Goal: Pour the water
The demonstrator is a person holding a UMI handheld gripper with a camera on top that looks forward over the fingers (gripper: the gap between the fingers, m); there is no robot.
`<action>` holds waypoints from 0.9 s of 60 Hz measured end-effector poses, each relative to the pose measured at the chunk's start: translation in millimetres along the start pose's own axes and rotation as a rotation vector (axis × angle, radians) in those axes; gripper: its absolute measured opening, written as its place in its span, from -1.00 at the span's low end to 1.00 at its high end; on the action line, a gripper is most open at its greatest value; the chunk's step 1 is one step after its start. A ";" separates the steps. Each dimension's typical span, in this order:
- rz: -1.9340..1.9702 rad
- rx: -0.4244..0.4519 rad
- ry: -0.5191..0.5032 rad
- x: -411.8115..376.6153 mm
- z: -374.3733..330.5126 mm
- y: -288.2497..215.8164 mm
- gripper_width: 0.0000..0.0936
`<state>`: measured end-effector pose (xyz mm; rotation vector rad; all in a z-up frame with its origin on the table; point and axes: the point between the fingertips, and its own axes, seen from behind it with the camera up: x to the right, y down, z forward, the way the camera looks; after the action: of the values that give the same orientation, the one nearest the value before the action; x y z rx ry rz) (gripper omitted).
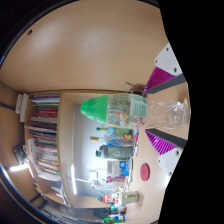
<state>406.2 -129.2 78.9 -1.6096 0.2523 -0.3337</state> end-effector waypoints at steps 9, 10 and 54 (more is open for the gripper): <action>-0.011 0.005 -0.019 -8.0 10.9 -1.1 0.11; -0.011 0.008 -0.022 -8.9 10.6 -1.5 0.08; -1.183 0.318 -0.022 -244.0 95.6 -209.3 -0.25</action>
<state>205.5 61.7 268.1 -1.2838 -0.7828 -1.1813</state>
